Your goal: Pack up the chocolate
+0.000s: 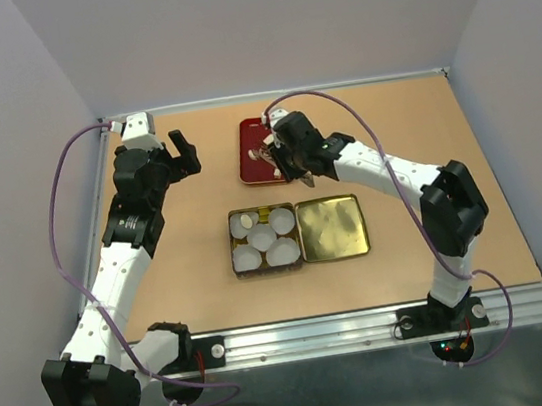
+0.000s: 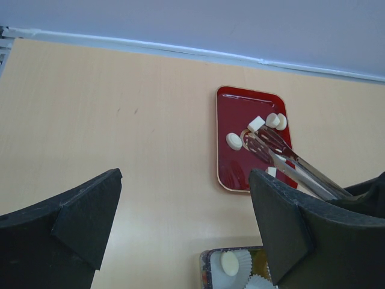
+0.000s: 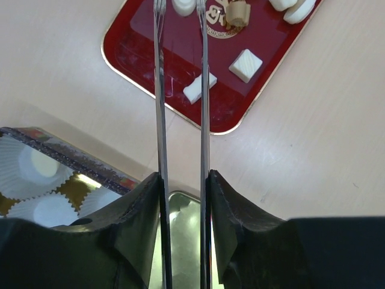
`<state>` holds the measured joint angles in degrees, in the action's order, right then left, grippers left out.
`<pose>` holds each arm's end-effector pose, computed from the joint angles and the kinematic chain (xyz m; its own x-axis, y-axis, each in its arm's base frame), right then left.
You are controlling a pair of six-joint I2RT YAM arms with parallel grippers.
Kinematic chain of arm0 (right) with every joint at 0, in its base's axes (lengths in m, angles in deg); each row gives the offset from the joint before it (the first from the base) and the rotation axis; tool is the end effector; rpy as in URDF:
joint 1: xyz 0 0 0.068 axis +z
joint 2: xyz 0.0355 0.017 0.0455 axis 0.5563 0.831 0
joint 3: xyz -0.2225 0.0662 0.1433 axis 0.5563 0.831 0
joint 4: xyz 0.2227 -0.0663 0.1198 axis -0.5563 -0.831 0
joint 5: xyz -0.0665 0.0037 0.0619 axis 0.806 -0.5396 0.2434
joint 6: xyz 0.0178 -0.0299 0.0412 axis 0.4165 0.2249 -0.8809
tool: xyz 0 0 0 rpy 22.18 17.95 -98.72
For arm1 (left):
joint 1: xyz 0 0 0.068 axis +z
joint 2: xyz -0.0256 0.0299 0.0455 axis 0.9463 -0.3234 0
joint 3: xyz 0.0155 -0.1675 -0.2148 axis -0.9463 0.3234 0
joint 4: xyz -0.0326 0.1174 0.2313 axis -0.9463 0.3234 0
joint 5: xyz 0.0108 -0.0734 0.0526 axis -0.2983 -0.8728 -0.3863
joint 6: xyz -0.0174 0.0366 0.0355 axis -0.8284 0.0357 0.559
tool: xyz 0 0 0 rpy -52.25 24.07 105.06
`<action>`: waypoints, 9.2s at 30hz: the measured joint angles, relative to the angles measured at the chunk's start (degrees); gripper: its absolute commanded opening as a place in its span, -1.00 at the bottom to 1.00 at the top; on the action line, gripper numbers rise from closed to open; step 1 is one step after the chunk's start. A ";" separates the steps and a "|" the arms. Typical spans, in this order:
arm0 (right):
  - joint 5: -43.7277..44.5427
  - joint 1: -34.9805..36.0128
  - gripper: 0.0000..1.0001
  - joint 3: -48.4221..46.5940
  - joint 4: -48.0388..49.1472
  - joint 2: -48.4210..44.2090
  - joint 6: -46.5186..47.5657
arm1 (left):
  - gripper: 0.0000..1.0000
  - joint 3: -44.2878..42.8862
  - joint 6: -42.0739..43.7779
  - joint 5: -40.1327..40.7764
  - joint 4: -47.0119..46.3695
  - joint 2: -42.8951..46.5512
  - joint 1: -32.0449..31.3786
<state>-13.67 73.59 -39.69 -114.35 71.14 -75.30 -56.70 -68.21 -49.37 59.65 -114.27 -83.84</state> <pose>0.3249 0.2617 0.2836 -0.5439 -0.3699 -0.7532 -0.4836 0.8717 -0.0790 0.2400 -0.0521 0.3724 -0.1061 -0.1709 -0.9795 0.1456 0.9718 -0.1854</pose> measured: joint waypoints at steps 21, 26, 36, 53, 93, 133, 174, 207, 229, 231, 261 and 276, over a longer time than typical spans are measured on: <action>-0.13 -0.74 0.02 -1.62 2.93 9.20 1.20 | 0.97 0.00 0.00 0.13 0.22 0.15 0.00; -0.39 -0.98 0.01 -2.67 3.30 10.80 1.40 | 0.97 0.00 0.00 0.13 0.24 0.31 -0.02; -1.11 -1.20 -0.32 -3.54 3.50 11.69 1.86 | 0.97 0.00 0.00 0.13 0.22 0.33 -0.04; -2.05 -1.20 -0.38 -3.52 3.45 4.02 2.03 | 0.97 0.00 0.00 0.13 0.24 0.35 -0.04; -34.42 -0.17 -0.40 18.62 -14.08 -27.93 0.94 | 0.97 -0.33 0.20 0.66 0.83 0.26 -0.04; -22.60 1.16 -0.16 18.60 -13.62 -27.87 -1.66 | 0.97 -0.33 0.17 0.59 0.90 0.22 -0.04; 1.62 1.16 -0.07 8.85 -6.82 -6.60 -13.42 | 0.97 -0.35 0.20 0.61 1.09 0.33 -0.04; 2.69 1.16 -0.42 4.57 -7.37 -1.42 -14.05 | 0.97 -0.35 0.20 0.61 1.09 0.81 -0.04; -10.84 1.16 -0.45 8.79 -8.07 -19.37 -10.14 | 0.97 -0.35 0.20 0.61 1.09 0.87 -0.07; -13.27 1.16 -0.45 11.61 -8.76 -20.44 -9.92 | 0.97 -0.35 0.22 0.63 1.11 0.87 -0.07; -23.52 1.16 -0.37 16.85 -21.49 -28.85 -8.20 | 0.97 -0.52 0.22 1.01 1.49 0.68 -0.09; -22.43 1.16 -0.17 16.85 -22.27 -26.77 -7.61 | 0.97 -0.52 0.22 1.27 1.49 0.68 -0.09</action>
<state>-36.10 74.75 -22.84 -136.63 44.36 -82.90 -57.23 -68.00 -48.10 61.14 -113.59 -83.93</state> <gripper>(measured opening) 0.420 0.985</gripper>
